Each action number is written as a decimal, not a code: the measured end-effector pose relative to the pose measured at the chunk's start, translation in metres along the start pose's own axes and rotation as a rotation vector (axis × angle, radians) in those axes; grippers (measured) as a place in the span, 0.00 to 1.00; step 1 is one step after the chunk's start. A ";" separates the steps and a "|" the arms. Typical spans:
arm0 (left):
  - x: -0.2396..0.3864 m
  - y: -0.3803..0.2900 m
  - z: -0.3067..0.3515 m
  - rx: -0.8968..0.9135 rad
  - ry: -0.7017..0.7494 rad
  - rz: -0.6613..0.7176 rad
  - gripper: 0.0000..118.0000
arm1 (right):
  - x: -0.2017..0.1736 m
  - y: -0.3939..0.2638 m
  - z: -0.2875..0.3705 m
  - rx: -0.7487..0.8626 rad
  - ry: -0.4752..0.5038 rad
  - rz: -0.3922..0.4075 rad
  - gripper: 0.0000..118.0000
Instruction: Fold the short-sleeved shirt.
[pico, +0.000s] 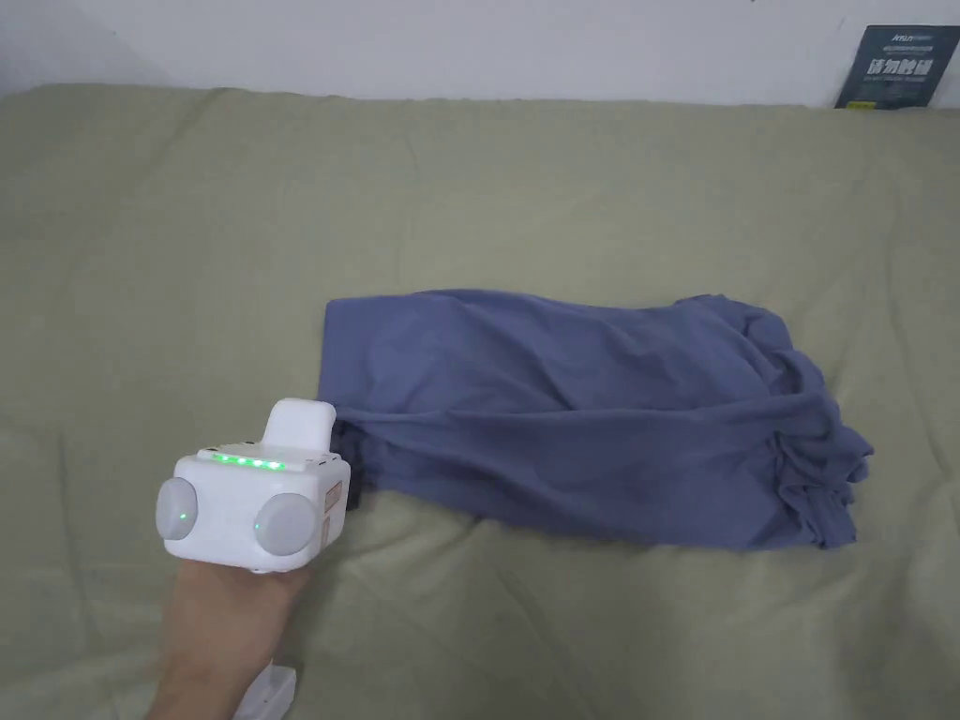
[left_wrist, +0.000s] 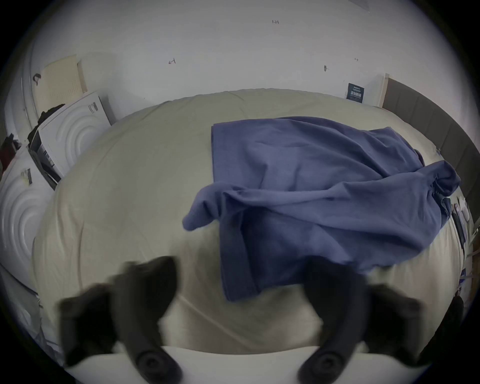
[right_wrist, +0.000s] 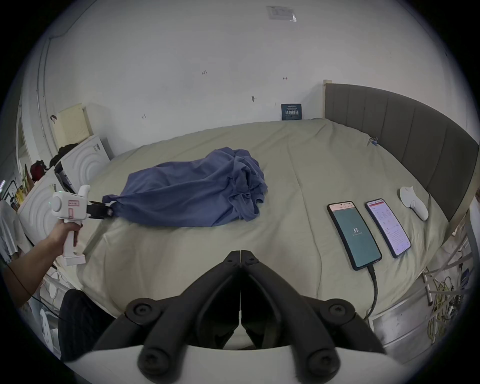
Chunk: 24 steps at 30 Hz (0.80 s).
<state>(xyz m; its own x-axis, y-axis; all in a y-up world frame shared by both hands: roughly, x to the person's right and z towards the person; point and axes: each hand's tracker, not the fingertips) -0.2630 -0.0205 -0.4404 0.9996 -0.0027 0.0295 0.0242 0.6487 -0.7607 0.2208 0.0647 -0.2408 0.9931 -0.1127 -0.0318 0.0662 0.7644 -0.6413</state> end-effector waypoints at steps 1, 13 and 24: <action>0.005 -0.001 0.000 -0.009 0.036 -0.018 0.08 | 0.002 0.005 -0.008 -0.009 -0.004 0.000 0.01; -0.016 0.019 0.029 0.044 -0.056 0.088 0.08 | 0.008 0.068 -0.171 -0.063 -0.014 -0.005 0.99; -0.017 0.003 0.009 0.001 -0.100 0.093 0.08 | 0.000 0.067 -0.213 -0.251 -0.014 -0.046 0.07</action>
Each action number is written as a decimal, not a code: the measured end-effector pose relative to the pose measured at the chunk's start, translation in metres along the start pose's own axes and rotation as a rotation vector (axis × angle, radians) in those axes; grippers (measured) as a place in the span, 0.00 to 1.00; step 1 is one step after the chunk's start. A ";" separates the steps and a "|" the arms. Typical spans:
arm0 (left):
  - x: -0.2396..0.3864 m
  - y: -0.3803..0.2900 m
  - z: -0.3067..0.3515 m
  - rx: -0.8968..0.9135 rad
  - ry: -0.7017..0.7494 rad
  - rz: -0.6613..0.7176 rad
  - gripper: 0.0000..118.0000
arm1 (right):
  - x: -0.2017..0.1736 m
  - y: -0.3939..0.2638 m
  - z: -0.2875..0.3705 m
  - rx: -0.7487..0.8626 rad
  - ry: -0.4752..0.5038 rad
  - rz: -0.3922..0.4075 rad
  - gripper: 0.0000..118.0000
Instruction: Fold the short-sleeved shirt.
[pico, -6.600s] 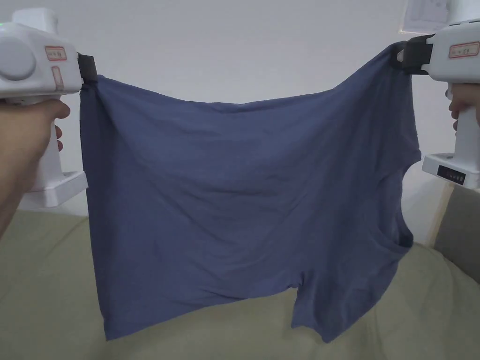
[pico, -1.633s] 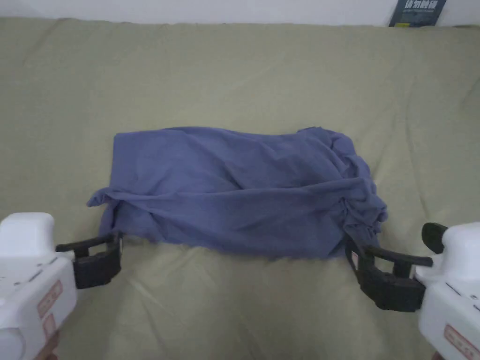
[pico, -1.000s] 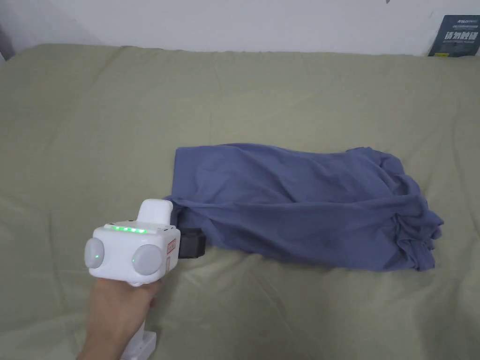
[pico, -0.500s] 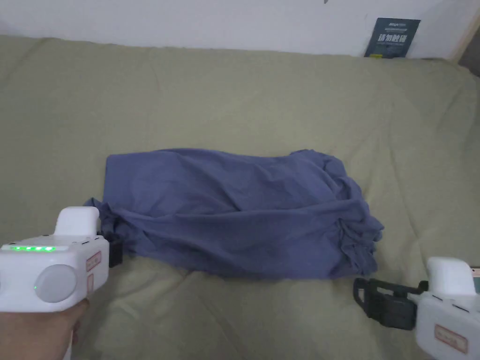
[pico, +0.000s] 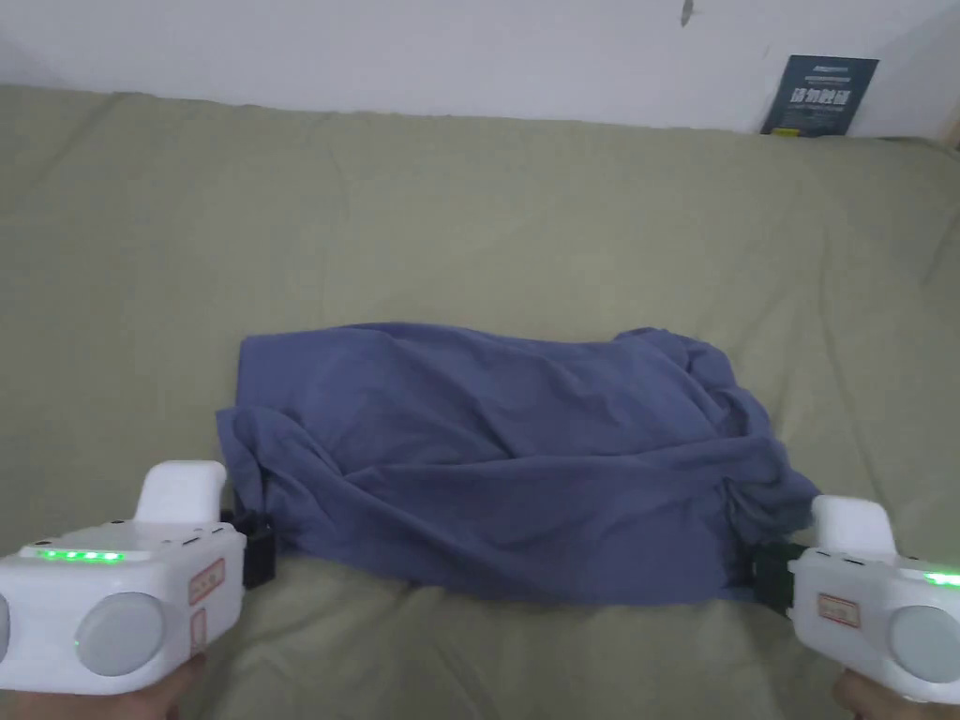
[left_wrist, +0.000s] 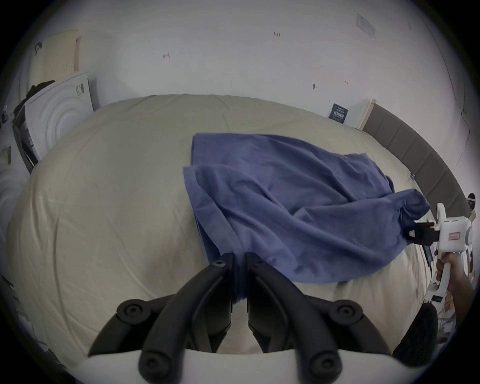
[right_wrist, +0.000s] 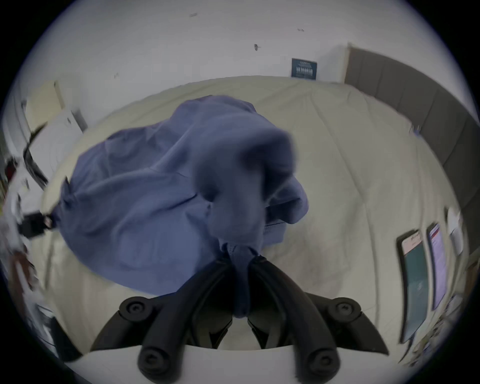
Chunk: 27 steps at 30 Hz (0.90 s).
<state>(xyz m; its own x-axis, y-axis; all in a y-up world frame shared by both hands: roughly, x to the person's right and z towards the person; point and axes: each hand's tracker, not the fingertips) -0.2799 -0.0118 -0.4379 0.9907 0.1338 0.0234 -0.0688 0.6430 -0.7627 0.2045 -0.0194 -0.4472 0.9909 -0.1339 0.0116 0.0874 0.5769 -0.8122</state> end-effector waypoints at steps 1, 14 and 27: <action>-0.002 -0.001 0.000 0.003 0.002 0.002 0.08 | 0.002 -0.001 0.007 0.007 0.007 -0.009 0.07; -0.005 0.015 0.125 0.160 -0.047 0.036 0.07 | 0.012 0.020 0.169 0.146 0.160 0.055 0.07; 0.005 -0.117 0.175 -0.031 -0.002 0.025 0.07 | 0.037 -0.121 0.162 -0.043 0.036 0.123 0.07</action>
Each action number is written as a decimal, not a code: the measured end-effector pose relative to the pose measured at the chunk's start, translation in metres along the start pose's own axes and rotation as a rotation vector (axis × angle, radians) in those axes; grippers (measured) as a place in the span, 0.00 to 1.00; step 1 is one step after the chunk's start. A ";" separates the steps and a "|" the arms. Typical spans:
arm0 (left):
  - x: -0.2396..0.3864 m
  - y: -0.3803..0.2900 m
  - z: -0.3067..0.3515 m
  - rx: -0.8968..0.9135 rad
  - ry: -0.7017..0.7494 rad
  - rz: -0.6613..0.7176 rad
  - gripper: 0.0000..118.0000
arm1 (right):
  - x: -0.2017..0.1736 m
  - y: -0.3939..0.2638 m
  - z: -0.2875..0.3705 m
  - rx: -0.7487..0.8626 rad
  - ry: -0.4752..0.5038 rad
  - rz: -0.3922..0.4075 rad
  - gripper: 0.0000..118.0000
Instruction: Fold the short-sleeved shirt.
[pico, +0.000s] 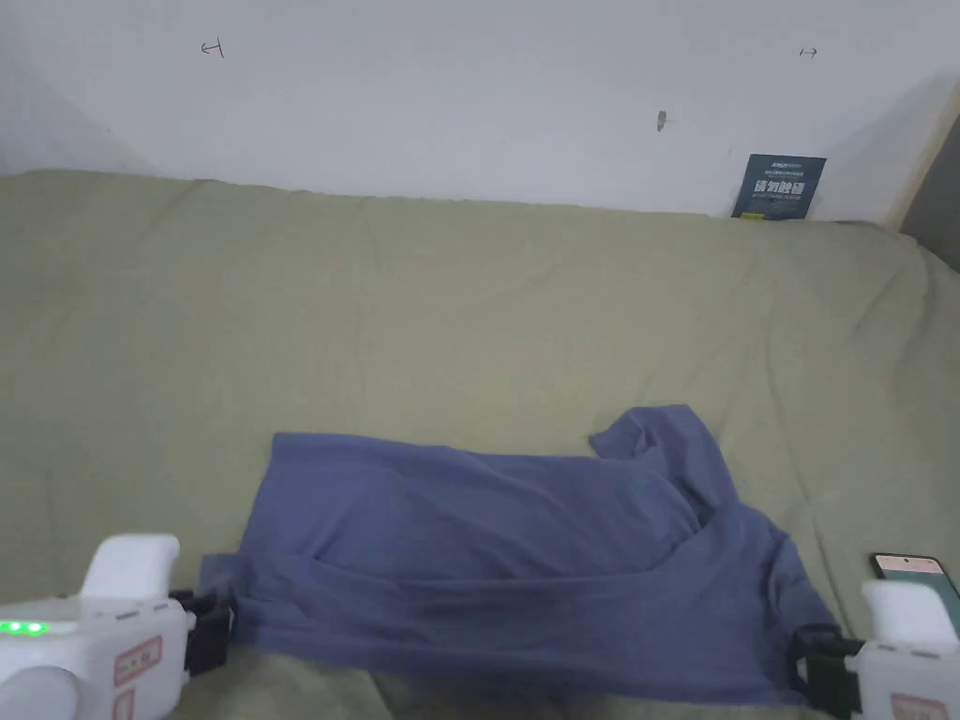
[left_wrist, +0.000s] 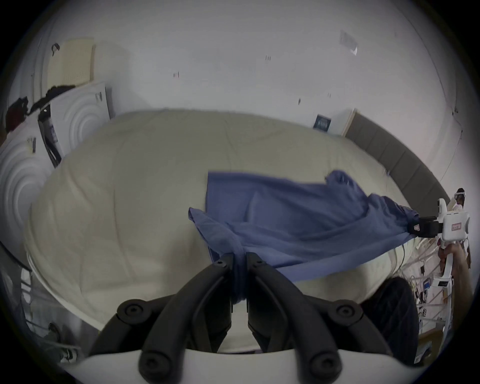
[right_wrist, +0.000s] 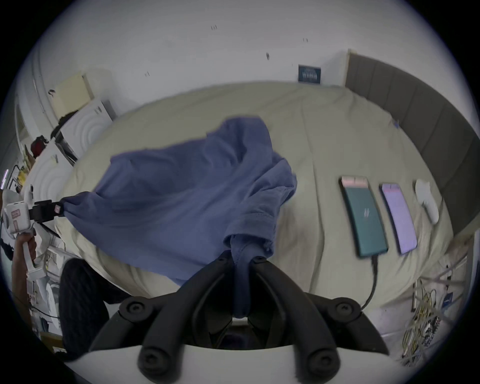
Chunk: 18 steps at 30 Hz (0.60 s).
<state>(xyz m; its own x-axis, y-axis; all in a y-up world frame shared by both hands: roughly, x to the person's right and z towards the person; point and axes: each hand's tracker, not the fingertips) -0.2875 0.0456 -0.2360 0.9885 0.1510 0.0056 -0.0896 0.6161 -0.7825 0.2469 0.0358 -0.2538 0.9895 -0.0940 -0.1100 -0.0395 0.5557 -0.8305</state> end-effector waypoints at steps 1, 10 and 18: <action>-0.005 -0.009 -0.013 -0.024 0.002 -0.002 0.07 | -0.001 -0.010 -0.007 -0.009 -0.010 0.007 0.07; -0.013 -0.019 0.016 0.245 0.040 0.010 0.98 | 0.003 -0.022 0.023 0.234 0.039 -0.025 1.00; 0.021 -0.014 0.042 0.328 0.089 -0.049 0.91 | -0.021 -0.013 0.065 0.323 -0.019 -0.021 0.29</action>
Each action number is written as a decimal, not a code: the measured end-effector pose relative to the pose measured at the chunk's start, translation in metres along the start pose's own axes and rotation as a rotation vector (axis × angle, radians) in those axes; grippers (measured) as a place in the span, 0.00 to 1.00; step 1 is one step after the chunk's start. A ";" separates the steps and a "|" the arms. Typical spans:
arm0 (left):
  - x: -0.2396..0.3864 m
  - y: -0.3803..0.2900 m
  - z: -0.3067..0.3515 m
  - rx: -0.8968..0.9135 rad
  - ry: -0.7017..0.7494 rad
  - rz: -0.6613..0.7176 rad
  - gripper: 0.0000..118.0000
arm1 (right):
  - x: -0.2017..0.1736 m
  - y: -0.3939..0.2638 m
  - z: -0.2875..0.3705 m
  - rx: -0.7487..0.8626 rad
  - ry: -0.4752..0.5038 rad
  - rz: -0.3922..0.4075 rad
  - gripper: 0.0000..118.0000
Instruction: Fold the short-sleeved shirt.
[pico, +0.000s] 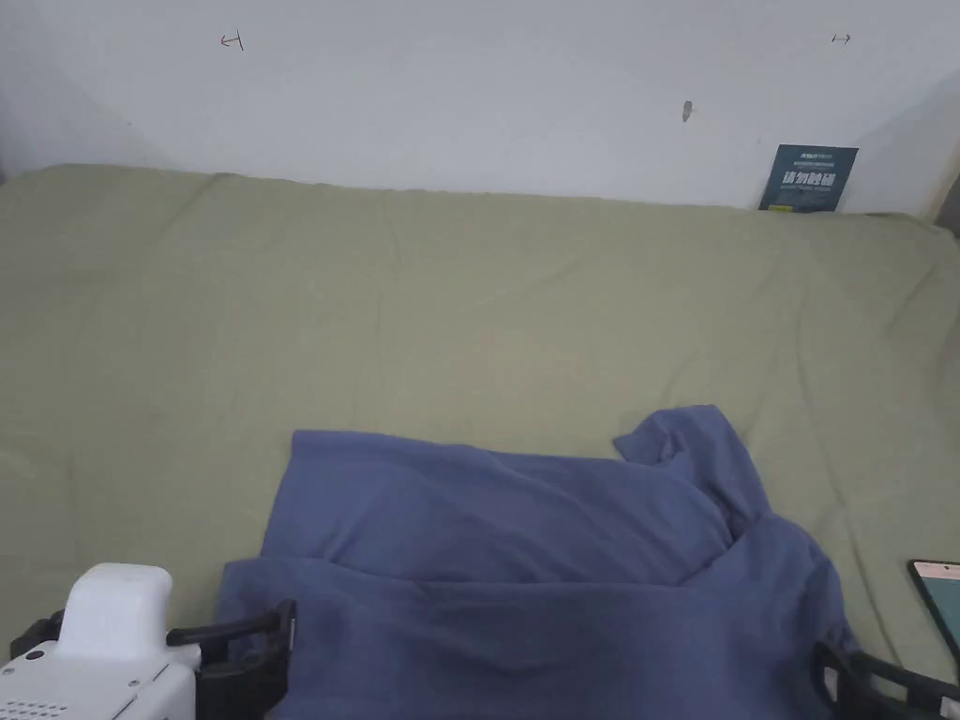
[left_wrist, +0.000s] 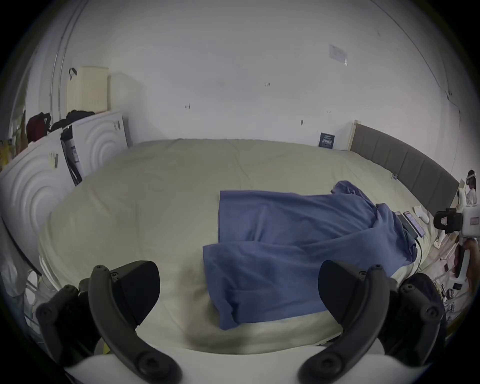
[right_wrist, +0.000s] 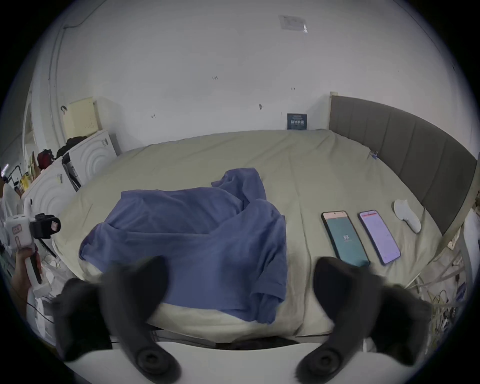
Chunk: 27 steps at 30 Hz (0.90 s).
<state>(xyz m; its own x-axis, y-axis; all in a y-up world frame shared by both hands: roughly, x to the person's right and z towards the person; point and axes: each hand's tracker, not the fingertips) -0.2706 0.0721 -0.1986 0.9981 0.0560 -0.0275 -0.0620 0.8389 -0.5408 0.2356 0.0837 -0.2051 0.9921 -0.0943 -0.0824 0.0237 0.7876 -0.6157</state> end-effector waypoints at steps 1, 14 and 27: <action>0.002 0.002 -0.003 -0.007 -0.001 -0.003 0.64 | 0.000 0.000 0.000 0.011 0.017 -0.018 0.01; -0.007 0.113 -0.187 -0.190 -0.021 0.031 0.00 | 0.001 0.050 -0.058 -0.061 -0.175 0.037 0.01; -0.009 0.136 -0.340 -0.584 0.060 0.074 0.51 | 0.008 0.087 -0.110 -0.149 -0.171 0.028 0.08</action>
<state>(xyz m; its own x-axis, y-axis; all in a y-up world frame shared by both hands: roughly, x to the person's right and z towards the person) -0.2851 0.0017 -0.5578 0.9910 0.0579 -0.1207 -0.1338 0.3962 -0.9084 0.2317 0.0845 -0.3454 0.9989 0.0406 0.0254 -0.0096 0.6883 -0.7254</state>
